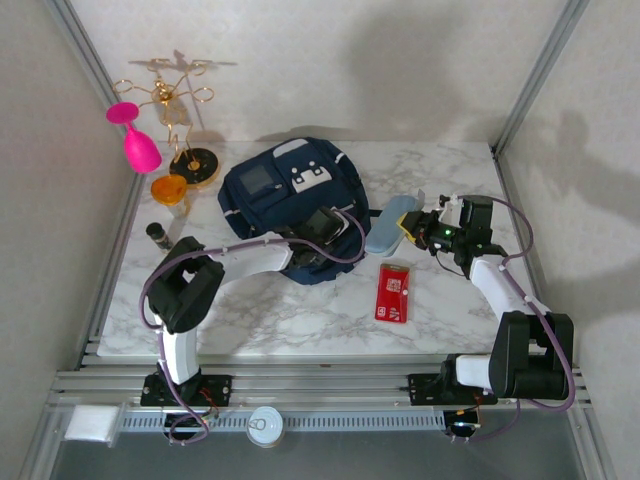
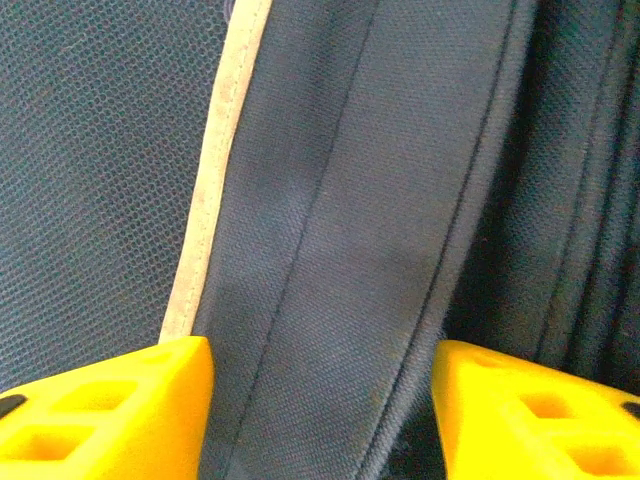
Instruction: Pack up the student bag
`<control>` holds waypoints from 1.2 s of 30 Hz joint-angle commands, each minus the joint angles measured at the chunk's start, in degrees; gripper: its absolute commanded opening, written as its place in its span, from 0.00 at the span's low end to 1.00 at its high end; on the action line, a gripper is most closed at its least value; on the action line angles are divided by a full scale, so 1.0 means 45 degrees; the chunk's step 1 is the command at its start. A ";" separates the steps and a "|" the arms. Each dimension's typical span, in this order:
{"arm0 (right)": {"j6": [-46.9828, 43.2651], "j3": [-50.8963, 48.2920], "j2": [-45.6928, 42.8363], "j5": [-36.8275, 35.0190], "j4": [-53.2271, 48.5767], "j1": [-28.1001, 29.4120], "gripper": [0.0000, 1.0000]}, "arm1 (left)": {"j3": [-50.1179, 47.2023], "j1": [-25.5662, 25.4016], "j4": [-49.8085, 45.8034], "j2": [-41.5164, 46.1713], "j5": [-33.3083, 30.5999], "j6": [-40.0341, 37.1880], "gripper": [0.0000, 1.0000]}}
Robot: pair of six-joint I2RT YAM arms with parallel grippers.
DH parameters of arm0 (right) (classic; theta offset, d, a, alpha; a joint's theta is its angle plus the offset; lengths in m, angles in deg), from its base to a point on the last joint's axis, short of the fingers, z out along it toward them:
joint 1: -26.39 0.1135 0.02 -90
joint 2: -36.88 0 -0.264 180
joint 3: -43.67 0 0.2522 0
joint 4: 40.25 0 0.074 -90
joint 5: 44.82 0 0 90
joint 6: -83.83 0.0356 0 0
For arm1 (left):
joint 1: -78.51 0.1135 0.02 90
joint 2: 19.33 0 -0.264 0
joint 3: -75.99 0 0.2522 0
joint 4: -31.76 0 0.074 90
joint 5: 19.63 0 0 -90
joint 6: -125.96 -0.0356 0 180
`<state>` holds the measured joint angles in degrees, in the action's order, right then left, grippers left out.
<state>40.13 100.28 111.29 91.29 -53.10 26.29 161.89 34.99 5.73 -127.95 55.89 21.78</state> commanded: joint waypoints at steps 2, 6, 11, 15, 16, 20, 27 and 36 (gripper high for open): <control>-0.0009 0.0011 0.0104 -0.0050 0.0284 0.0065 0.24 | 0.0306 0.0376 -0.0059 -0.0382 0.0288 -0.0257 0.47; -0.0005 0.0025 0.0163 0.0020 0.0258 0.0071 0.24 | 0.0634 0.0374 -0.0178 -0.0558 0.0435 -0.0424 0.30; -0.0348 0.0292 0.0101 -0.0064 -0.0237 0.0061 0.24 | 0.1313 0.0376 -0.0857 -0.0412 0.0388 -0.0378 0.10; -0.0897 0.0733 0.0215 -0.0225 -0.0886 0.0018 0.25 | 0.2055 0.0190 -0.1816 0.0310 -0.0046 0.0051 0.00; -0.0967 0.0854 0.0267 -0.0221 -0.0990 0.0021 0.25 | 0.2189 0.0106 -0.1985 0.0559 -0.0284 0.0215 0.00; -0.1211 0.1258 0.0484 -0.0215 -0.1225 0.0081 0.27 | 0.2890 -0.0270 -0.2741 0.1411 -0.0614 0.0976 0.00; -0.1049 0.1922 0.1268 -0.0098 -0.1324 0.1034 0.29 | 0.4017 -0.0615 -0.4083 0.2329 -0.1235 0.3162 0.00; 0.2349 0.2236 0.4218 -0.1989 0.4473 0.3791 0.30 | 0.5718 -0.0659 -0.4874 0.2582 -0.0262 0.5230 0.00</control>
<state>44.46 107.54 125.60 86.81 -45.58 41.04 182.35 32.95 -16.17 -119.86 52.92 40.25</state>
